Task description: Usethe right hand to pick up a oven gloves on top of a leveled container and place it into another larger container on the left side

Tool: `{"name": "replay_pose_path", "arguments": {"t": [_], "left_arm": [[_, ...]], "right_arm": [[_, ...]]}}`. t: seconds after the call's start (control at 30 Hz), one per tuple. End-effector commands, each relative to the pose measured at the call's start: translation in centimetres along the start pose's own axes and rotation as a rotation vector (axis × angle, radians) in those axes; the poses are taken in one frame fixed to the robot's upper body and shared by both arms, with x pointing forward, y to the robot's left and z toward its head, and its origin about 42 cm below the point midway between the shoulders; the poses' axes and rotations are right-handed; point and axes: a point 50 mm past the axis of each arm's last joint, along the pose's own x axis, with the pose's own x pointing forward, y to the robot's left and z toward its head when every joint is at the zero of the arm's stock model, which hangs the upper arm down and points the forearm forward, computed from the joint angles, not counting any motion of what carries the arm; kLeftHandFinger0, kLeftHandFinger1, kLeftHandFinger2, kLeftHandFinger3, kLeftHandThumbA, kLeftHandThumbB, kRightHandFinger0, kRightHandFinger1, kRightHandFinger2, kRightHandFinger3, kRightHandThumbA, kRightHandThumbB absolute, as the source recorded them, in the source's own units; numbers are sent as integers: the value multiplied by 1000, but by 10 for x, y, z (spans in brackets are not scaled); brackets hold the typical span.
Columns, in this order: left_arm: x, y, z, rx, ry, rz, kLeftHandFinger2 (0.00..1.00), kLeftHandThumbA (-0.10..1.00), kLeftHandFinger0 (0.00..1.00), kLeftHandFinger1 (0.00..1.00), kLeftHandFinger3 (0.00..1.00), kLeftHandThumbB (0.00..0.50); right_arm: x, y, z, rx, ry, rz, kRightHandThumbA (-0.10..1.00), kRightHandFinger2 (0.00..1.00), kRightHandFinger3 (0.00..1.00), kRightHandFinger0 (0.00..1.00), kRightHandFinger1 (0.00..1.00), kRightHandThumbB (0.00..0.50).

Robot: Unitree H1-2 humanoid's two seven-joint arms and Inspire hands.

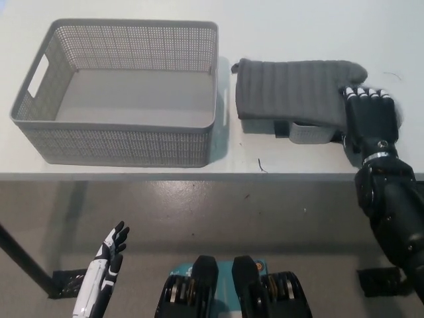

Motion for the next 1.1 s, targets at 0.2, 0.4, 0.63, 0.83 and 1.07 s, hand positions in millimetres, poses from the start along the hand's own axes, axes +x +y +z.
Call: {"name": "replay_pose_path", "arguments": {"t": [0.2, 0.4, 0.63, 0.83, 1.07], "left_arm": [[1, 5, 6, 1, -52, -14, 1000, 1000, 1000, 1000, 1000, 95], [0, 4, 5, 0, -50, -13, 1000, 1000, 1000, 1000, 1000, 91], [3, 4, 6, 3, -48, -19, 1000, 1000, 1000, 1000, 1000, 95], [3, 5, 7, 12, -54, -19, 1000, 1000, 1000, 1000, 1000, 86], [4, 6, 6, 26, -55, -25, 1000, 1000, 1000, 1000, 1000, 86]], "right_arm": [[36, -33, 4, 115, -211, -419, -100, 754, 727, 0, 266, 223], [36, -39, -5, 134, -214, -469, -100, 784, 691, 0, 323, 113], [44, -87, -12, 205, -210, -665, -100, 765, 815, 0, 336, 191], [44, -149, -7, 282, -244, -787, -100, 753, 797, 0, 313, 201], [39, -189, 12, 308, -270, -827, -100, 684, 648, 0, 286, 219]]}}
